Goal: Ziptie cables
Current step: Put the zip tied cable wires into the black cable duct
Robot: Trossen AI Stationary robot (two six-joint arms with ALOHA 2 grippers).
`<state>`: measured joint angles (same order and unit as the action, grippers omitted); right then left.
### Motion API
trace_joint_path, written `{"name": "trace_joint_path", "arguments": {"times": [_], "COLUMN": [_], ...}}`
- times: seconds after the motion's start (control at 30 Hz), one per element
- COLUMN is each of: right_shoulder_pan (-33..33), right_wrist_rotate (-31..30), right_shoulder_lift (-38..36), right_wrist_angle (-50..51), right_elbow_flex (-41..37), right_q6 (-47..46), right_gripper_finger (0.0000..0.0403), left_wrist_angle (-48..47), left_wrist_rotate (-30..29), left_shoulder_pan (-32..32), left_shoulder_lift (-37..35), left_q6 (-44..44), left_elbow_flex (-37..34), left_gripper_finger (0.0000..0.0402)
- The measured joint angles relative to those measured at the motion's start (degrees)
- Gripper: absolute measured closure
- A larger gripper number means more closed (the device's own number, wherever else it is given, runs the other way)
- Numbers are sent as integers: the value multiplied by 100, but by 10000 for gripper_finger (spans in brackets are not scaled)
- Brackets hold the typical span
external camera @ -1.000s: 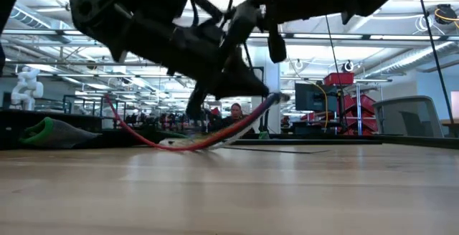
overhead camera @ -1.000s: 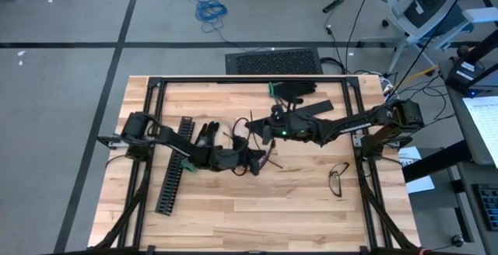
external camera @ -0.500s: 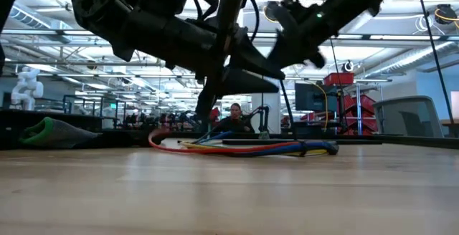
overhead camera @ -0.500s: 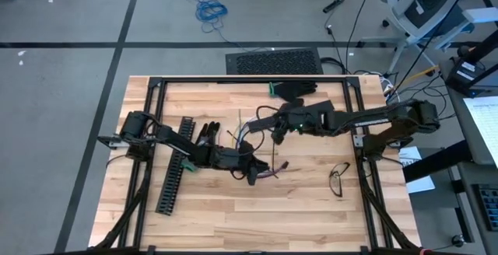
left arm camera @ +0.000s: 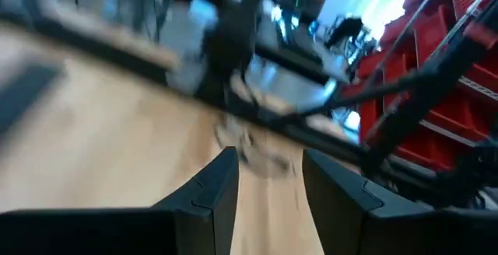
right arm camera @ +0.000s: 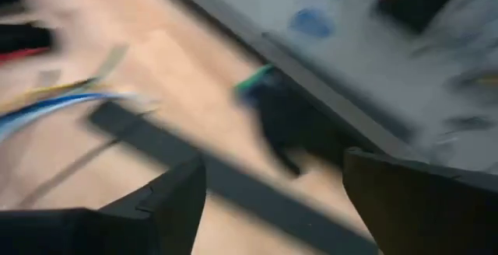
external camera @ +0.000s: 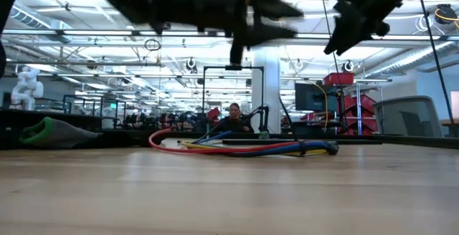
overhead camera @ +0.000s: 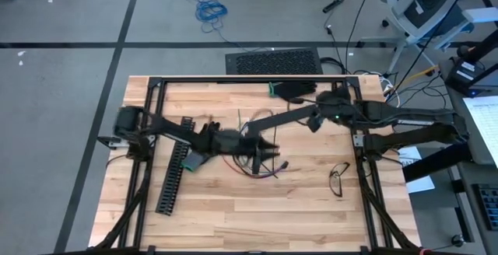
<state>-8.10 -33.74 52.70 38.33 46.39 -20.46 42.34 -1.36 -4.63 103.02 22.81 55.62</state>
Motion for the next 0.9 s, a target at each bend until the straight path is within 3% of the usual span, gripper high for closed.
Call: {"name": "trace_joint_path", "arguments": {"times": [0.13, 0.23, 0.5, 0.7, 0.9], "right_shoulder_pan": [260, 727, 2058, 2053, 2046], "right_wrist_rotate": [1546, 2171, 2197, 2615, 2963], "right_shoulder_lift": [-54, 246, 2013, 3384, 3929], "right_wrist_angle": [472, 664, -486, -784, -1052], "right_elbow_flex": [0, -6, -9, 151, 495], "right_q6": [-335, -286, 746, 647, 1036], "right_gripper_finger": [116, 122, 126, 124, 137], "left_wrist_angle": [-825, -1812, -3204, -4145, -4644], "left_wrist_rotate": [-29, -295, -1326, -2346, -2420], "left_shoulder_pan": [330, 512, 475, 336, 330], "left_shoulder_lift": [-1027, -1874, -3464, -4066, -4186], "left_q6": [-827, -1309, -1712, -2023, -2016], "left_elbow_flex": [8, 8, 8, 8, 4], "left_gripper_finger": [262, 262, 262, 262, 262]}}
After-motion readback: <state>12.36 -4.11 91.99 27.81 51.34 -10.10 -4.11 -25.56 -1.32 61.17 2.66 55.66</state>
